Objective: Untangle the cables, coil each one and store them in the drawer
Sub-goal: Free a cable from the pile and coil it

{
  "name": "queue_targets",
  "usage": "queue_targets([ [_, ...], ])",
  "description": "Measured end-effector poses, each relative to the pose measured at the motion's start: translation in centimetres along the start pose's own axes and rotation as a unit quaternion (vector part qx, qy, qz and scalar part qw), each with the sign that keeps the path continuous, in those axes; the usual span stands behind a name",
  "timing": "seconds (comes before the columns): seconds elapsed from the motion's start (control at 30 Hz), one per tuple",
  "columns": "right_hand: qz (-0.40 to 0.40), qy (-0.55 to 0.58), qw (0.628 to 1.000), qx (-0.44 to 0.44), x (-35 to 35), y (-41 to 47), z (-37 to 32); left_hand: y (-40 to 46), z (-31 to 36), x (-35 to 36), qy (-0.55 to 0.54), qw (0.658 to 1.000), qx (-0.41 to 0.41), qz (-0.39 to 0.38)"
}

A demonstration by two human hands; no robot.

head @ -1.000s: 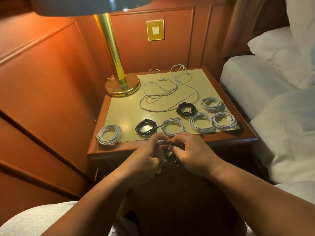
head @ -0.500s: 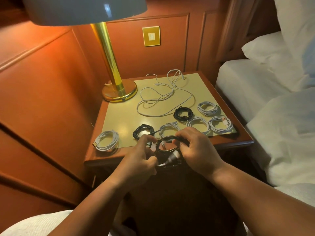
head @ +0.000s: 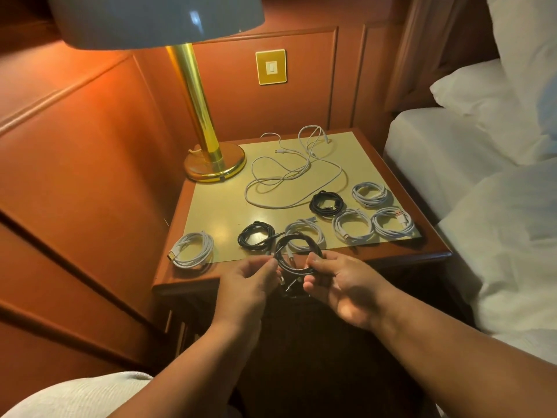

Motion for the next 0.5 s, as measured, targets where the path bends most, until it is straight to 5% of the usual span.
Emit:
queue_targets([
  [0.17, -0.034, 0.005, 0.999, 0.002, 0.7, 0.0, 1.3, -0.9, -1.9, 0.7, -0.172, 0.982, -0.076, 0.033],
  [0.5, -0.028, -0.244, 0.966, -0.08, 1.5, 0.7, 1.4, -0.7, -2.8, -0.2, -0.172, 0.975, -0.138, 0.038],
])
Point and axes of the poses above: each hand's wrist, its own y-axis towards the middle knuckle, its own x-axis out of the palm, z = x × y, the point moved 7 cm from there along y, towards the middle knuckle, and after that the axes turned 4 degrees about -x, right-handed, at the moved point
